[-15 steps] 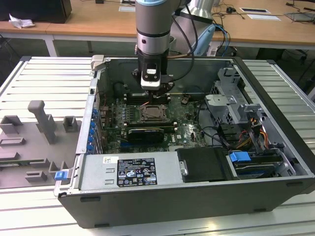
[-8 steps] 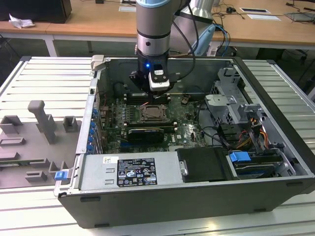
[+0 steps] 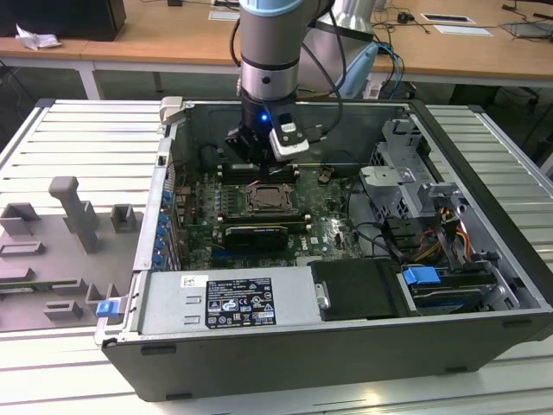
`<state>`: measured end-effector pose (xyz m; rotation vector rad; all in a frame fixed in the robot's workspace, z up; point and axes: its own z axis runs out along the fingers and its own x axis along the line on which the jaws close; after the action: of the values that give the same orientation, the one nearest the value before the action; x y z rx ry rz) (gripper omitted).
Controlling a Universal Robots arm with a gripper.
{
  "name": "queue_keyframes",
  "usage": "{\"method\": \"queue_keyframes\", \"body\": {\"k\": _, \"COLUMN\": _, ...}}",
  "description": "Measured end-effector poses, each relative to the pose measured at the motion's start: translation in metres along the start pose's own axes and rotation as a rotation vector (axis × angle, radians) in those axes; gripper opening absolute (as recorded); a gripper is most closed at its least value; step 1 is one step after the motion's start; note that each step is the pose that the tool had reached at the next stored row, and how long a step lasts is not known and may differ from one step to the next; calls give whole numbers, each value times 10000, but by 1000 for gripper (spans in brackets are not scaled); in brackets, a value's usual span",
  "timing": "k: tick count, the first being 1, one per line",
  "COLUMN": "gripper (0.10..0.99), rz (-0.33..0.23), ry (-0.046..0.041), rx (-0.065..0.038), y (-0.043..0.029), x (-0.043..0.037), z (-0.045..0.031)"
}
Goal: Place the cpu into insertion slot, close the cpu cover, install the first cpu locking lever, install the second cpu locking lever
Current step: 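Install the first cpu locking lever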
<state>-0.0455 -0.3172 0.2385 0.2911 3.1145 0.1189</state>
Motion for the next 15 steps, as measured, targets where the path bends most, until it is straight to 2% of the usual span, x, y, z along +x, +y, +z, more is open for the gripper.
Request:
{"method": "queue_keyframes", "body": {"k": 3, "gripper": 106, "rz": -912, "ry": 30, "rx": -10, "y": -1, "x": 0, "z": 11}}
{"method": "queue_keyframes", "body": {"k": 5, "gripper": 106, "rz": -1132, "ry": 6, "rx": -45, "y": -1, "x": -1, "z": 14}}
{"method": "queue_keyframes", "body": {"k": 7, "gripper": 106, "rz": -1238, "ry": -112, "rx": -341, "y": -2, "x": 0, "z": 14}}
{"method": "queue_keyframes", "body": {"k": 8, "gripper": 106, "rz": -1292, "ry": -260, "rx": -435, "y": -3, "x": -1, "z": 13}}
{"method": "queue_keyframes", "body": {"k": 9, "gripper": 106, "rz": -1397, "ry": -573, "rx": -480, "y": -3, "x": 0, "z": 14}}
{"method": "queue_keyframes", "body": {"k": 10, "gripper": 106, "rz": -1472, "ry": -748, "rx": -505, "y": -3, "x": 0, "z": 14}}
{"method": "queue_keyframes", "body": {"k": 11, "gripper": 106, "rz": -1532, "ry": -882, "rx": -522, "y": -3, "x": 0, "z": 14}}
{"method": "queue_keyframes", "body": {"k": 13, "gripper": 106, "rz": -1655, "ry": -1084, "rx": -552, "y": -4, "x": -1, "z": 14}}
{"method": "queue_keyframes", "body": {"k": 15, "gripper": 106, "rz": -1891, "ry": -1100, "rx": -574, "y": -4, "x": -1, "z": 19}}
